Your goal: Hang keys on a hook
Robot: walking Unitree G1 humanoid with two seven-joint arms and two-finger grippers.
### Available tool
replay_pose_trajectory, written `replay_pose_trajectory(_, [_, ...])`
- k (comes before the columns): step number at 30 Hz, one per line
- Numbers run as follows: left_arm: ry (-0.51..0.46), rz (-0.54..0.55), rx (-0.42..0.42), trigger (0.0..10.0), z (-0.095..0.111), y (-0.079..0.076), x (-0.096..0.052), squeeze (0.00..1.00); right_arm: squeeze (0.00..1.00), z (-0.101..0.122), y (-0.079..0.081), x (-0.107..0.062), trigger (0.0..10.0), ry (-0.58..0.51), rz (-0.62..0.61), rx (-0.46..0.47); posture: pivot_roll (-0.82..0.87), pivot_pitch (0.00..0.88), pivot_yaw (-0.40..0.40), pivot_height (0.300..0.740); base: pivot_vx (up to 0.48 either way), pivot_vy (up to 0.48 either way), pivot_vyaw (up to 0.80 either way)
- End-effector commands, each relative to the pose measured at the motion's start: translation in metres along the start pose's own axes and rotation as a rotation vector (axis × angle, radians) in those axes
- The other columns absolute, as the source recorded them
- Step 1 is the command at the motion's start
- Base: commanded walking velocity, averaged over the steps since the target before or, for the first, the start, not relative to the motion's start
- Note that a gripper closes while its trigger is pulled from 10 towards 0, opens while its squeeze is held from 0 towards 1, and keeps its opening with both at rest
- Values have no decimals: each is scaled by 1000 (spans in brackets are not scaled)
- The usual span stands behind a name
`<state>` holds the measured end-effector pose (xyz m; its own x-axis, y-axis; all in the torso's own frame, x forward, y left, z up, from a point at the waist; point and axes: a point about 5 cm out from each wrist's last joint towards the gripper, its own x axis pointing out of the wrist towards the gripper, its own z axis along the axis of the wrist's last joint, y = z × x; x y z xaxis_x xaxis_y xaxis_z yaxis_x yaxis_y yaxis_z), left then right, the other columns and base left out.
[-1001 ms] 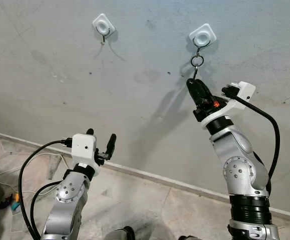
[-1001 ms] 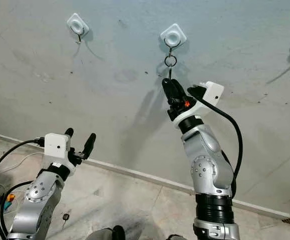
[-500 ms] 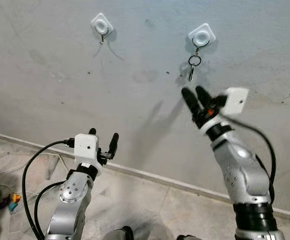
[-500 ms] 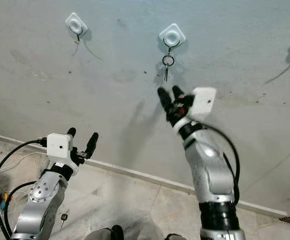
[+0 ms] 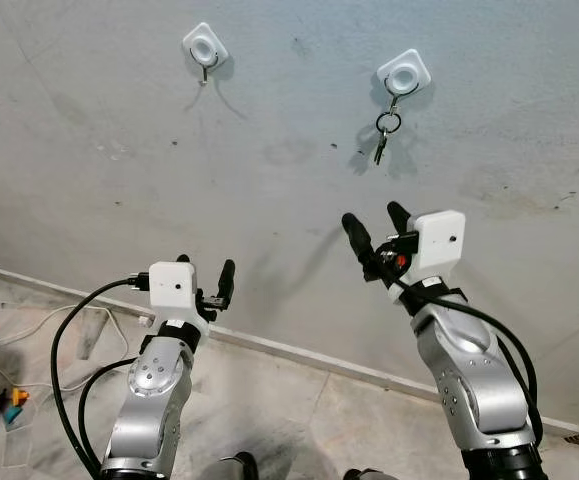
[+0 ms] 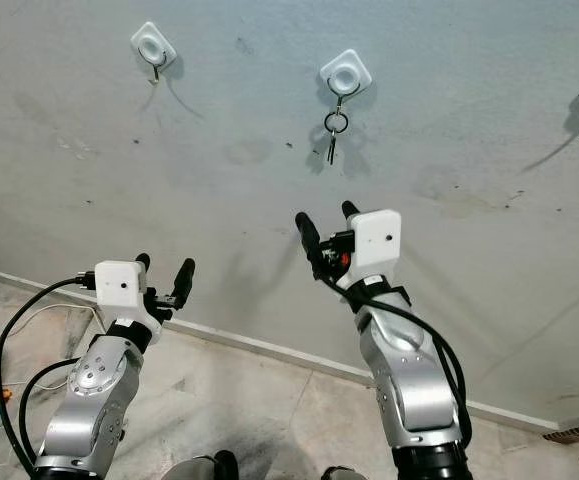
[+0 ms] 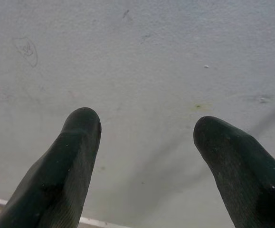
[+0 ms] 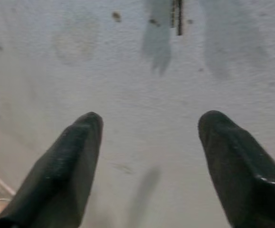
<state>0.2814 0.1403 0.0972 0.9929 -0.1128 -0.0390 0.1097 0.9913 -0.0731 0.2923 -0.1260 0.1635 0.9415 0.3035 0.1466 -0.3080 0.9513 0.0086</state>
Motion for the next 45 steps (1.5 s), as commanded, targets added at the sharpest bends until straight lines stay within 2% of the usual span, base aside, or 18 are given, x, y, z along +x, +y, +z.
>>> replay_pose_trajectory(1, [8, 4, 3, 10000, 2, -1, -1, 0, 1000, 7, -3, -4, 10000, -27, -32, -41, -42, 149, 34, 740, 0, 0, 0])
replay_pose_trajectory(4, [-22, -21, 39, 10000, 5, -2, -1, 0, 1000, 7, -8, -7, 10000, -20, -65, -59, -46, 148, 30, 740, 0, 0, 0])
replay_pose_trajectory(9, [-1, -27, -8, 10000, 1, 1, -6, 0, 1000, 3, -20, -21, 10000, -1, -143, -111, -54, 148, 29, 740, 0, 0, 0])
replay_pose_trajectory(14, [49, -6, -57, 10000, -5, 5, -9, 0, 1000, 2, -25, -26, 10000, 9, -181, -95, -59, 149, 33, 740, 0, 0, 0])
replay_pose_trajectory(24, [62, -28, -93, 10000, -3, 0, -6, 0, 1000, 1, -23, -19, 10000, 33, -178, -72, -56, 148, 30, 740, 0, 0, -160])
replay_pose_trajectory(27, [61, -25, -69, 10000, -3, 1, -6, 0, 1000, 0, -24, -18, 10000, 39, -183, -62, -54, 149, 29, 740, 0, 0, -800])
replay_pose_trajectory(45, [77, -43, -100, 10000, -3, 1, -6, 0, 1000, 1, -24, -11, 10000, 47, -178, -50, -41, 139, 27, 740, 0, 0, -800])
